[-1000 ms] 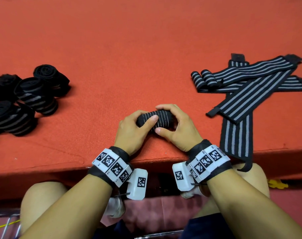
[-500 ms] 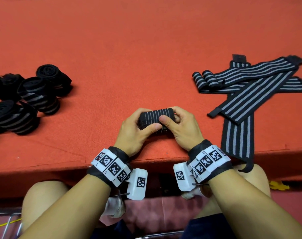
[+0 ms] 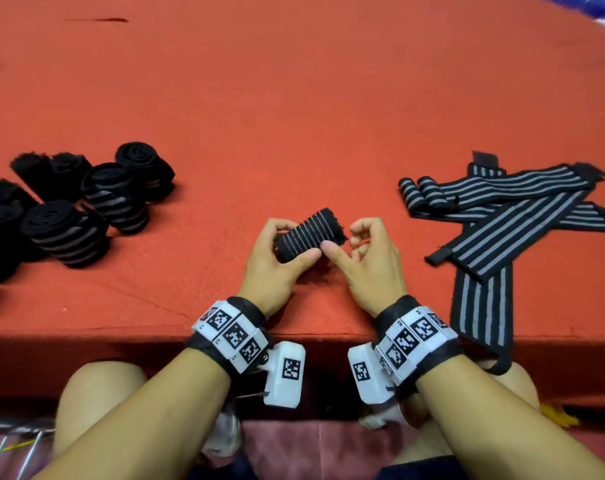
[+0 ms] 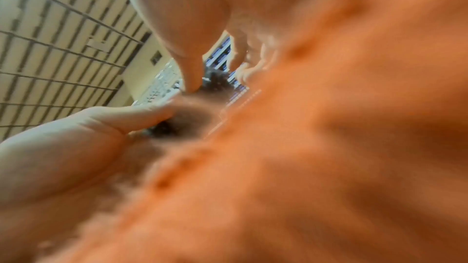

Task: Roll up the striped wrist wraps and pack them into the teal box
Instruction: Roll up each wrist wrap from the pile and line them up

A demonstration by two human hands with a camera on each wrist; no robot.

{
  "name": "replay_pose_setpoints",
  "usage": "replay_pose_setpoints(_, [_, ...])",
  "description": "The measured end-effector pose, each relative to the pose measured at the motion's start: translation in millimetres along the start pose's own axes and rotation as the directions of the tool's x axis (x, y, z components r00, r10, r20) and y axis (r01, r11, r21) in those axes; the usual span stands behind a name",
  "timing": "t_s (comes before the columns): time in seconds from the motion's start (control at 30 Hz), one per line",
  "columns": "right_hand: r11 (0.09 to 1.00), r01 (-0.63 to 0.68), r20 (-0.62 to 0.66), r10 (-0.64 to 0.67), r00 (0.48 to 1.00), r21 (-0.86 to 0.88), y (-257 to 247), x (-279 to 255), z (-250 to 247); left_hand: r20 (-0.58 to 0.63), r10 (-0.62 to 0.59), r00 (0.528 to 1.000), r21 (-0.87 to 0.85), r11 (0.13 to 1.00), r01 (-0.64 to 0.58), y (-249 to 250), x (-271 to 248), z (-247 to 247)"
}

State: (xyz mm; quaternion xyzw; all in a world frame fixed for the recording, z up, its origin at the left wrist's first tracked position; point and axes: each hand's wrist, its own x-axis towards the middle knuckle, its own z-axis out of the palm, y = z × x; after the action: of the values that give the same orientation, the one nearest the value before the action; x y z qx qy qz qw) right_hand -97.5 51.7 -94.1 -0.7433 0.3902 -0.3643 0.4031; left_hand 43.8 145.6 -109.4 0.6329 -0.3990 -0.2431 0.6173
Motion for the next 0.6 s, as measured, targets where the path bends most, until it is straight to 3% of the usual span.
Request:
replay_pose_setpoints(0.1, [0.997,0.053,0.018,-0.055,0.998,0.058,-23.4,0.7,20.1,-0.030,0.050,0.998,-0.046,0.998,-0.051,9.5,-1.3,-20.8])
replay_pose_setpoints(0.37, [0.954,0.040,0.171,-0.095,0.981,0.298,-78.3,5.0,98.8,-0.183,0.020,0.983,-0.091,0.995,-0.037,14.4,-19.1,-103.4])
replay_pose_setpoints(0.47, [0.961,0.117,0.250,-0.181,0.951,0.251,-97.5,1.0,130.5,-0.275,0.011,0.961,-0.035,0.999,-0.022,10.8,-29.2,-136.5])
replay_pose_setpoints(0.6, [0.948,0.104,0.393,-0.223,0.892,0.300,-119.9,-11.8,173.5,-0.423,-0.013,0.906,-0.016,1.000,0.007,3.7,-43.5,-177.2])
